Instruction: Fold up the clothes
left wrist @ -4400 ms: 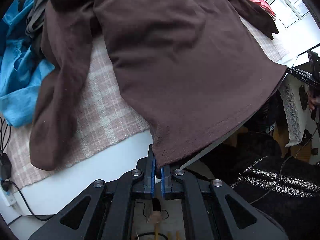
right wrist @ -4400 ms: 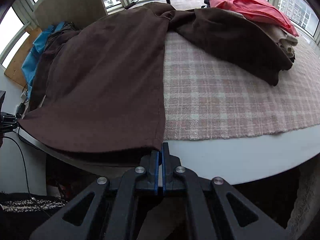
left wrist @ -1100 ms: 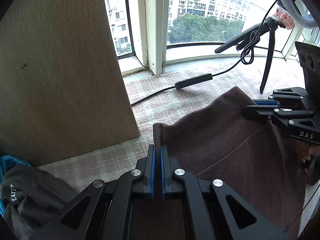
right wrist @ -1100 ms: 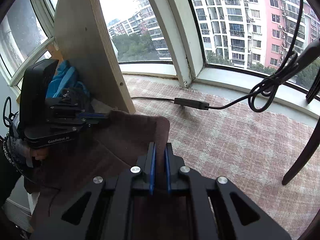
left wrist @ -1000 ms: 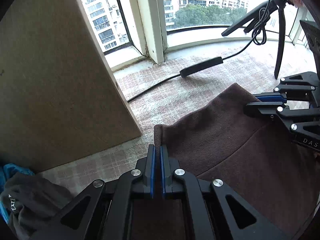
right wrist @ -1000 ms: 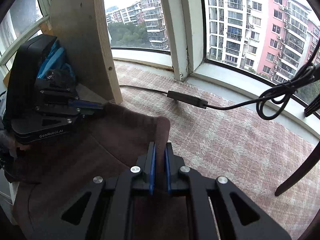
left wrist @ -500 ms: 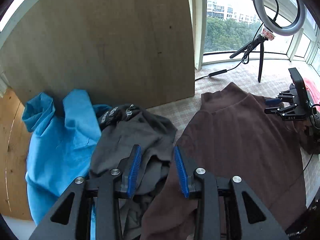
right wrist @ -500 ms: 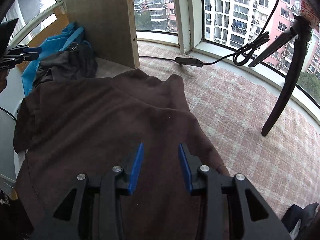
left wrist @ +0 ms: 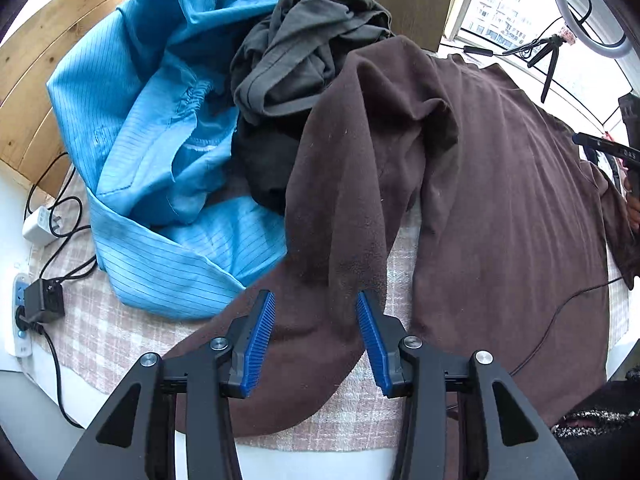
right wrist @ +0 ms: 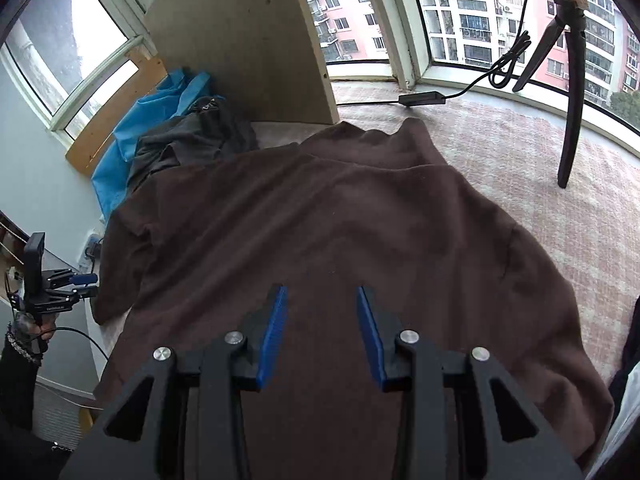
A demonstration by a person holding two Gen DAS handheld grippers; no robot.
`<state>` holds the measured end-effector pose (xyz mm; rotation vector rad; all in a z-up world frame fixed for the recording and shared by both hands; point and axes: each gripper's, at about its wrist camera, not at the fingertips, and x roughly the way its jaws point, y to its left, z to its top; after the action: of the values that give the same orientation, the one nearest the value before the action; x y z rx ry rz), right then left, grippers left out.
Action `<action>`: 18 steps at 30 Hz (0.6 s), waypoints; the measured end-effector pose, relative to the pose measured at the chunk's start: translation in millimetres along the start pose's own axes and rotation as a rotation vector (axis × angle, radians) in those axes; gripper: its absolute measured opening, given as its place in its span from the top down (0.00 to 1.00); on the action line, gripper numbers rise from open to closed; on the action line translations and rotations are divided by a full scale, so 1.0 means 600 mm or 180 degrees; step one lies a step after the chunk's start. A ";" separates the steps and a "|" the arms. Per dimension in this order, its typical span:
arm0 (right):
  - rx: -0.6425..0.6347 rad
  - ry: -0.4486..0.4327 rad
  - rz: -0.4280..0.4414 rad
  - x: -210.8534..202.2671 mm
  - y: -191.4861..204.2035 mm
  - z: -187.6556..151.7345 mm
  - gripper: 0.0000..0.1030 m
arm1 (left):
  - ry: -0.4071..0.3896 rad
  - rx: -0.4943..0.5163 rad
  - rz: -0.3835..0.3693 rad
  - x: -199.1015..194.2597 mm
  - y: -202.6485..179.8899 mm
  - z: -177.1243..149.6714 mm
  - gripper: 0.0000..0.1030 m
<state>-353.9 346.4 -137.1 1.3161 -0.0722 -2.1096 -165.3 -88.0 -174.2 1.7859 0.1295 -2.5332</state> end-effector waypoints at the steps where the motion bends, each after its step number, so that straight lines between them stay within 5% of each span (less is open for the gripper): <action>1: -0.0031 0.0067 0.0071 0.009 0.021 -0.018 0.65 | 0.0002 -0.0017 -0.0009 0.008 -0.001 0.001 0.60; 8: -0.0285 0.0391 0.0233 0.062 0.116 -0.104 0.65 | -0.0093 -0.0052 0.0055 -0.017 0.012 -0.001 0.60; 12: -0.0379 0.0256 0.0283 0.038 0.151 -0.102 0.65 | -0.0192 -0.0235 0.0241 -0.077 0.074 -0.049 0.53; 18: -0.0441 0.0212 0.0263 0.047 0.203 -0.083 0.65 | -0.0018 -0.0769 0.0061 -0.061 0.190 -0.132 0.53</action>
<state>-261.9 248.1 -139.4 1.2781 0.0463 -1.9634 -69.5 -194.8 -171.2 1.6794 0.3977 -2.3893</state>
